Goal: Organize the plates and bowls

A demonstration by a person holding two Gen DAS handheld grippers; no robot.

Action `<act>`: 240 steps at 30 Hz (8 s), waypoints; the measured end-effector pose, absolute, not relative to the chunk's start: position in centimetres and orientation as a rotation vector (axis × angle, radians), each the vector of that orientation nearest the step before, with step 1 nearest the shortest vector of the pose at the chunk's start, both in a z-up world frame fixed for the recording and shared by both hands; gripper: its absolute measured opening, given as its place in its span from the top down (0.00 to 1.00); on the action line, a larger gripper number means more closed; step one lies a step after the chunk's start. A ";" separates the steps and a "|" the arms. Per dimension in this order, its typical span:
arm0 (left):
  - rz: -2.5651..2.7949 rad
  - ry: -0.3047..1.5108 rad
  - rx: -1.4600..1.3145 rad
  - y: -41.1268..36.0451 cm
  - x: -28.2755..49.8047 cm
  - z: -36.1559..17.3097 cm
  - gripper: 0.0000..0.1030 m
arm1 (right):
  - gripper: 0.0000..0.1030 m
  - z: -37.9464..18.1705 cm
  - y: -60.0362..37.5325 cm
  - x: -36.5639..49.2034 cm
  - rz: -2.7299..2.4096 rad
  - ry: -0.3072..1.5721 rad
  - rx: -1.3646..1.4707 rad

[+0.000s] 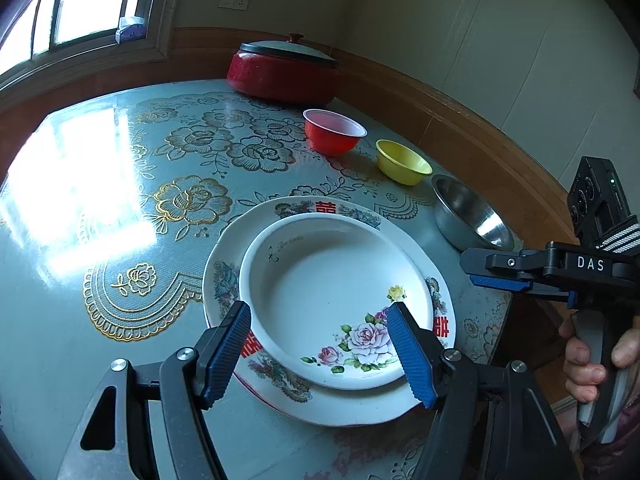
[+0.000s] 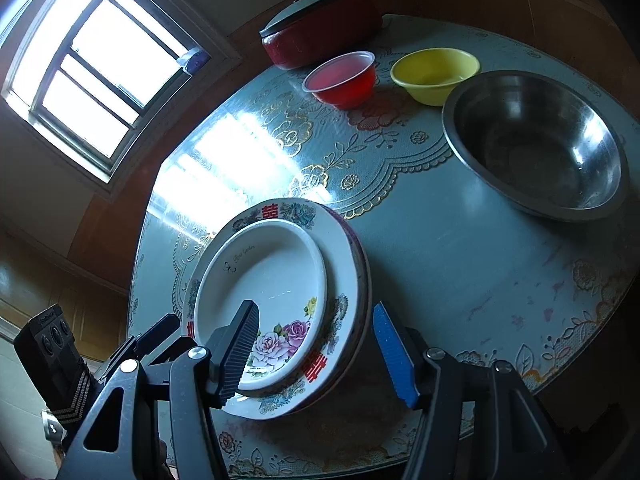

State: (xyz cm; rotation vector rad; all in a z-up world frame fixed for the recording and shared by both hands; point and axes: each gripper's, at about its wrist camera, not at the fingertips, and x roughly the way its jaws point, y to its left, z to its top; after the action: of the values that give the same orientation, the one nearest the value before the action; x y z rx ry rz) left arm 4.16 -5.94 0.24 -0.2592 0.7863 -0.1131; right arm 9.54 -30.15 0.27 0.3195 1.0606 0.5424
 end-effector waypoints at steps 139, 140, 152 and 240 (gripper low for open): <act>-0.184 0.779 -0.409 -20.9 25.4 3.7 0.47 | 0.87 1.9 -41.7 30.4 0.811 1.000 0.284; -0.187 0.777 -0.407 -20.9 24.7 3.7 0.47 | 0.86 2.0 -41.6 29.8 0.819 1.000 0.274; -0.224 0.838 -0.441 -20.6 18.7 1.9 0.47 | 0.86 0.2 -41.4 25.1 0.840 1.077 0.243; 0.092 0.843 -0.521 -12.2 26.6 1.8 0.30 | 0.63 -0.8 -32.7 36.7 0.902 1.240 0.485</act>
State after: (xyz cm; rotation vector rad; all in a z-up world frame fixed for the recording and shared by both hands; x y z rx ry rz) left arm 26.57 -12.21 1.81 -0.5210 0.8430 0.0916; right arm 36.72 -32.73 -0.83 0.4855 1.2400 0.9017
